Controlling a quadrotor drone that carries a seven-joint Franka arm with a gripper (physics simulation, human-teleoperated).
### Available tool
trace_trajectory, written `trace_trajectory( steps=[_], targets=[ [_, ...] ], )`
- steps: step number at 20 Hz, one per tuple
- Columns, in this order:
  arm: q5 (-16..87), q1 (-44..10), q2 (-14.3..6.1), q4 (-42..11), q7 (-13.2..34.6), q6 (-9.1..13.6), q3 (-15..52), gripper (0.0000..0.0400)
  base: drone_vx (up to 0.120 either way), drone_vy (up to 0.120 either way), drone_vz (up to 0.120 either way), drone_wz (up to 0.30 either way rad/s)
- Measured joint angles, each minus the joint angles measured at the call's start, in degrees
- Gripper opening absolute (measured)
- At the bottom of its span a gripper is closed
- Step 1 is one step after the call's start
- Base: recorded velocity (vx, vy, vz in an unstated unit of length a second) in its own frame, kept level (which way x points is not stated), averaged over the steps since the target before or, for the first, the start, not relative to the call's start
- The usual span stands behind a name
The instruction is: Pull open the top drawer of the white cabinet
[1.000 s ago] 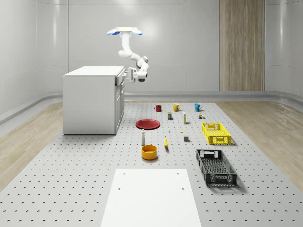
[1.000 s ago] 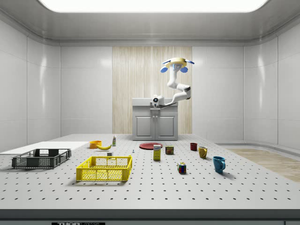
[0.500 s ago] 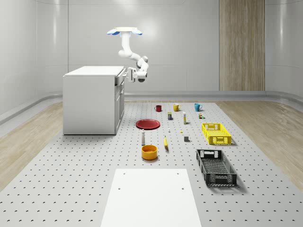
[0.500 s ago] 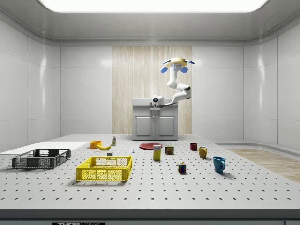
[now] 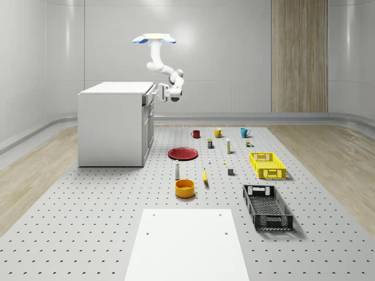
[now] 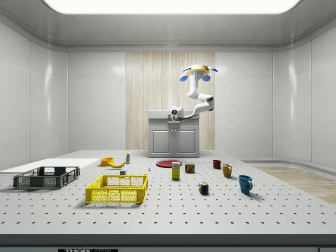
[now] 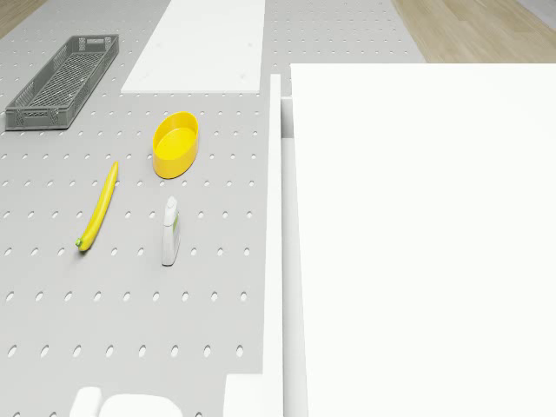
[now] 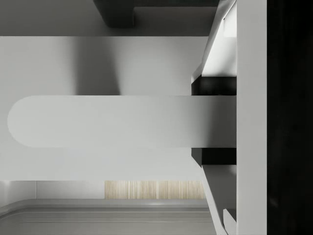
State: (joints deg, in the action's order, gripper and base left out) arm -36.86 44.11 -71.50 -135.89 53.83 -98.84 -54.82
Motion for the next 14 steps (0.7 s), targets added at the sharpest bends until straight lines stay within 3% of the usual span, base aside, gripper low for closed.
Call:
trace_trajectory(
  steps=[9, 14],
  targets=[
    [1.5, 0.4, -0.5, 2.0, 0.6, 1.8, -1.5, 0.011, 0.0, 0.0, 0.0, 0.0],
    [2.1, 0.7, -0.8, 2.7, 1.0, 2.4, -2.0, 0.0108, 0.0, 0.04, 0.0, 0.0]
  ],
)
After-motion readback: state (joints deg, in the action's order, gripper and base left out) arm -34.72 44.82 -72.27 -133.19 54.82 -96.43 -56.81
